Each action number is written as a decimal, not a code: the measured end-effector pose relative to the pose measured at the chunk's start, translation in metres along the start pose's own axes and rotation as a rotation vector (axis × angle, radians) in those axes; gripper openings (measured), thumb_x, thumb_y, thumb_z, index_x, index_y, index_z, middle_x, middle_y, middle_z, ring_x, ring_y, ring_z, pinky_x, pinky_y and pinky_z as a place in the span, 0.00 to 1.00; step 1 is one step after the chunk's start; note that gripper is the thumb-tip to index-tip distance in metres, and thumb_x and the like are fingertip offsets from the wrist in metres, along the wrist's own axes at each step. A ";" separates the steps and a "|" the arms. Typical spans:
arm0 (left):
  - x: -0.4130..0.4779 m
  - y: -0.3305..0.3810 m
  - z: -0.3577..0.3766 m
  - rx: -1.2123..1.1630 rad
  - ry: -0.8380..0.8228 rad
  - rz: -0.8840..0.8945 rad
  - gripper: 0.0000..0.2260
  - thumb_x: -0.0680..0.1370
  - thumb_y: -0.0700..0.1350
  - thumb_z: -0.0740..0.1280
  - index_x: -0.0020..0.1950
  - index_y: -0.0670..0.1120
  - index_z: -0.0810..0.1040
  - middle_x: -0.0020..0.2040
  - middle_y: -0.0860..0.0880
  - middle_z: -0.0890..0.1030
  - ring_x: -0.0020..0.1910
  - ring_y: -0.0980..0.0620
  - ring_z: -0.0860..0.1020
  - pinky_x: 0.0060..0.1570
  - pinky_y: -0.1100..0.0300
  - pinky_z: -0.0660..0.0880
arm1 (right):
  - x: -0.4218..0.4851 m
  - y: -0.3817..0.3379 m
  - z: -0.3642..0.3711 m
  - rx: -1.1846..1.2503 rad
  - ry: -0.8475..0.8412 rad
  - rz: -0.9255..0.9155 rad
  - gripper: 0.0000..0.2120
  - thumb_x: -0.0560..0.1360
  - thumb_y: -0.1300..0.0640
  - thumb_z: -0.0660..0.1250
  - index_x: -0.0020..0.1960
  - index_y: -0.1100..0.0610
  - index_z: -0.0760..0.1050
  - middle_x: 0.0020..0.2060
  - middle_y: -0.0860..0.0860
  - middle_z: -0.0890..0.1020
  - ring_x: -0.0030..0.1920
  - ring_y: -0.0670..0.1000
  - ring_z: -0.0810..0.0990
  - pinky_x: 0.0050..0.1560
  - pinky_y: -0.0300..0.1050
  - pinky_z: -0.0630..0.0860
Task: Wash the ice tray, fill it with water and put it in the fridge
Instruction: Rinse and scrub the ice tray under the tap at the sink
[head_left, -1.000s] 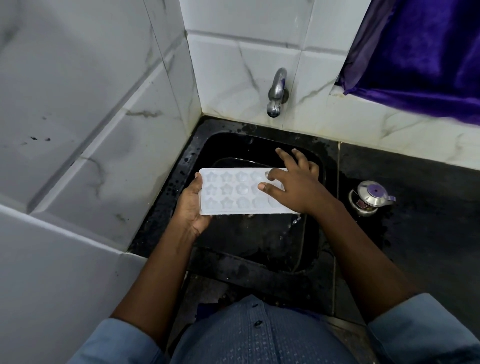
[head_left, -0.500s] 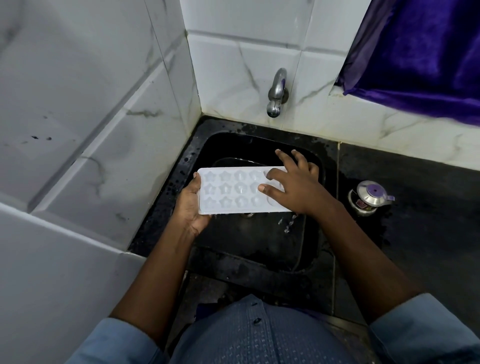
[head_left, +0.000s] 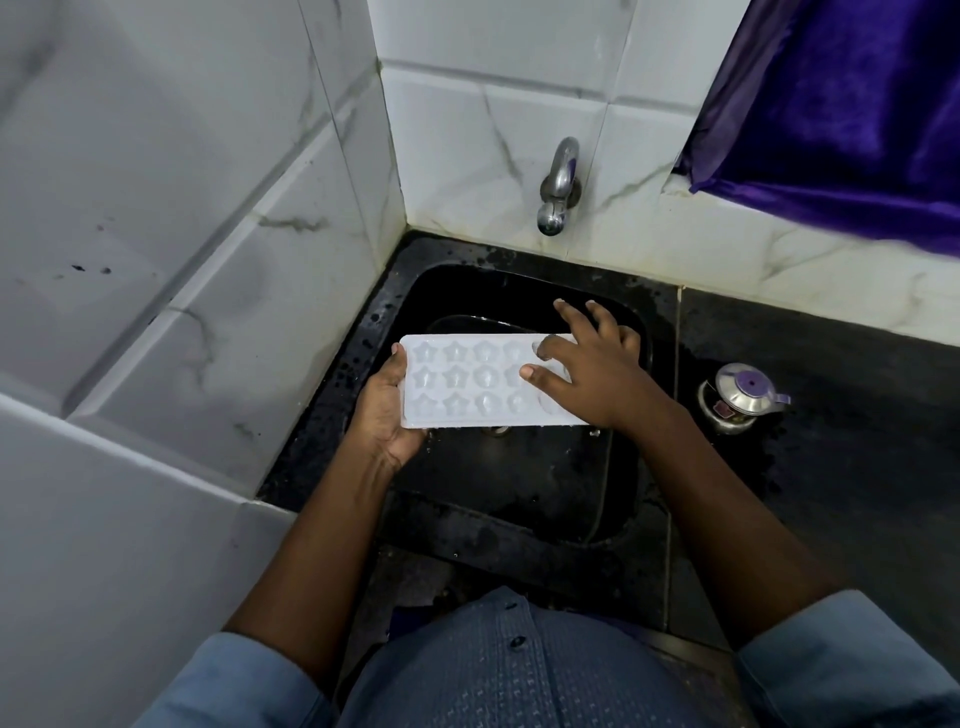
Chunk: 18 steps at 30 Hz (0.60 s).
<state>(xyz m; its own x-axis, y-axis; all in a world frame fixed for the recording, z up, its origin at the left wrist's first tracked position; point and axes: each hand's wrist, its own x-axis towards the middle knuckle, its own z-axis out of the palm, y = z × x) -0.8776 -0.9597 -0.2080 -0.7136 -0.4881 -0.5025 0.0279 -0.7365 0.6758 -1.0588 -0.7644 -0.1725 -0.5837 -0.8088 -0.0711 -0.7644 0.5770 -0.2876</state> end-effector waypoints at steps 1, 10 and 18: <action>0.000 0.000 0.001 -0.003 0.002 -0.001 0.25 0.87 0.60 0.56 0.66 0.42 0.81 0.60 0.40 0.87 0.56 0.40 0.87 0.48 0.46 0.85 | 0.000 -0.002 -0.001 0.007 0.027 -0.004 0.28 0.78 0.25 0.49 0.64 0.40 0.74 0.85 0.49 0.53 0.84 0.57 0.44 0.75 0.64 0.47; -0.004 -0.002 0.008 -0.039 -0.002 -0.029 0.27 0.87 0.60 0.57 0.71 0.40 0.79 0.66 0.36 0.84 0.63 0.36 0.83 0.63 0.39 0.78 | 0.000 -0.030 0.000 -0.052 -0.007 -0.049 0.28 0.80 0.27 0.50 0.69 0.40 0.74 0.85 0.50 0.49 0.84 0.60 0.42 0.77 0.66 0.45; -0.008 -0.003 0.006 -0.066 -0.018 -0.032 0.27 0.87 0.60 0.57 0.70 0.40 0.80 0.65 0.37 0.84 0.59 0.38 0.85 0.55 0.42 0.82 | -0.003 -0.031 0.002 -0.071 -0.038 -0.043 0.28 0.81 0.27 0.50 0.72 0.39 0.72 0.85 0.50 0.48 0.84 0.60 0.41 0.77 0.67 0.44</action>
<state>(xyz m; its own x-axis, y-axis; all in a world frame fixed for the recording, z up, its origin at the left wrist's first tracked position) -0.8764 -0.9511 -0.2027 -0.7270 -0.4563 -0.5131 0.0508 -0.7810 0.6225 -1.0326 -0.7805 -0.1650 -0.5402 -0.8360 -0.0968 -0.8068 0.5472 -0.2228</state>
